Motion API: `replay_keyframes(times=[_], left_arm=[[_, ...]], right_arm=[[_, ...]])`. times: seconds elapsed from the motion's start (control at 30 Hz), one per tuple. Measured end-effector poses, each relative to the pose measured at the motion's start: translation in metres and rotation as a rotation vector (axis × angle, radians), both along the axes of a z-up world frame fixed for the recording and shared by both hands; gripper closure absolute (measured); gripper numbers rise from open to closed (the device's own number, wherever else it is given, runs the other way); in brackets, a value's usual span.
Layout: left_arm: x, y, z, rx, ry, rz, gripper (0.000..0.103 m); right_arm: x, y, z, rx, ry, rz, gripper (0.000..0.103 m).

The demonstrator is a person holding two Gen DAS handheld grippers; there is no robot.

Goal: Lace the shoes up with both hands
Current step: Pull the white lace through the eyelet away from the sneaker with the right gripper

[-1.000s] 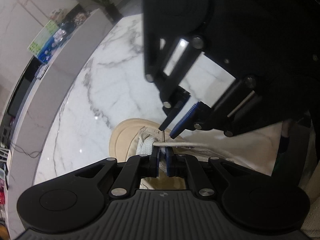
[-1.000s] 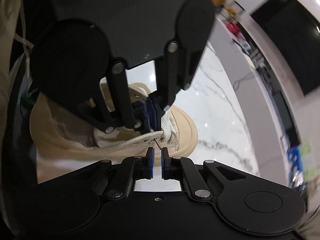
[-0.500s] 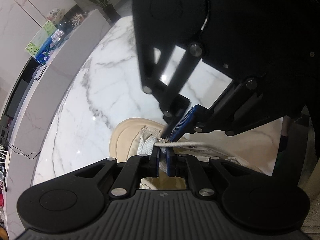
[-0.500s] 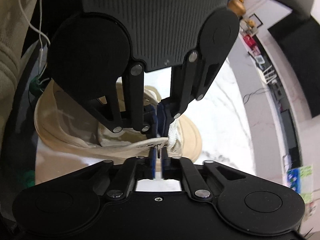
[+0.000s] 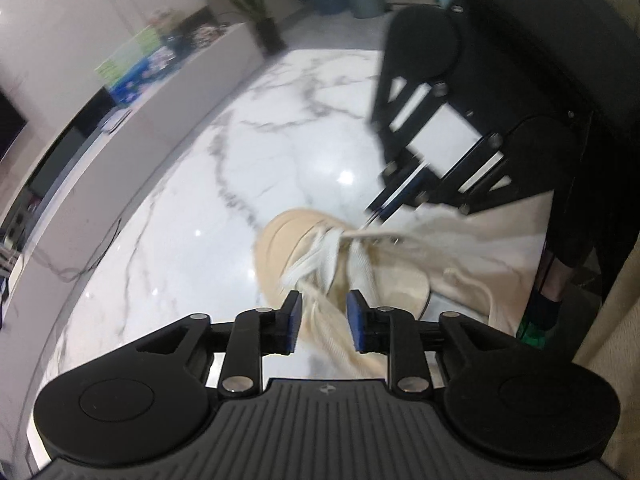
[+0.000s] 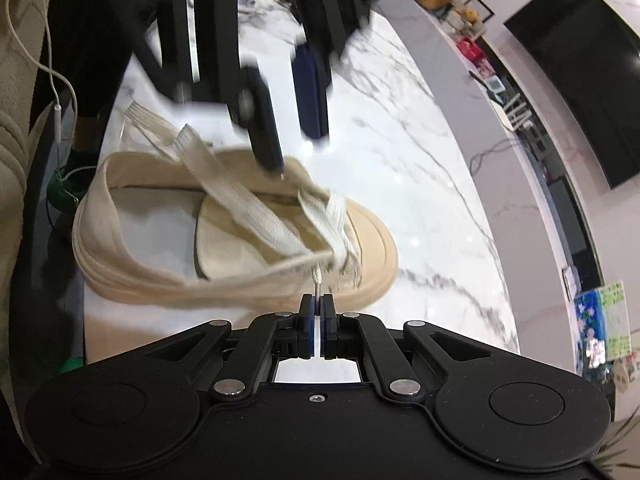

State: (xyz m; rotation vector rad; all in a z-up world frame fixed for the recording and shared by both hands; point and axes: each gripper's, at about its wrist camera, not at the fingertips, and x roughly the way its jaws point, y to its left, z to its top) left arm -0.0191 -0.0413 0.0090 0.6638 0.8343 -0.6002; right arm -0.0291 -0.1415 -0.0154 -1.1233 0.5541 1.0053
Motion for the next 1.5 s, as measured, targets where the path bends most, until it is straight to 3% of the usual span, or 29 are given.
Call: replay_keyframes(times=[0.17, 0.3, 0.77, 0.9, 1.07, 1.27, 1.5], left_arm=[[-0.003, 0.013, -0.008, 0.065, 0.030, 0.025, 0.075], [-0.014, 0.016, -0.017, 0.061, 0.083, -0.001, 0.075], [-0.033, 0.024, -0.060, -0.044, 0.271, -0.003, 0.075], [-0.022, 0.025, -0.078, -0.020, 0.271, 0.072, 0.075], [-0.015, 0.027, -0.087, -0.018, 0.288, 0.089, 0.099], [-0.008, 0.050, -0.075, 0.060, 0.237, 0.142, 0.101], [0.002, 0.096, -0.049, 0.177, 0.137, 0.240, 0.101]], right_arm=[[-0.005, -0.008, 0.000, -0.035, -0.004, -0.059, 0.102], [-0.005, -0.010, -0.004, -0.067, -0.005, -0.097, 0.102], [-0.009, -0.033, -0.002, -0.130, -0.007, -0.198, 0.102], [-0.012, -0.034, 0.000, -0.129, -0.015, -0.197, 0.102], [-0.013, -0.039, 0.002, -0.124, -0.017, -0.219, 0.102], [-0.010, -0.052, 0.001, -0.140, -0.018, -0.270, 0.102], [0.000, -0.089, 0.001, -0.193, -0.047, -0.406, 0.102]])
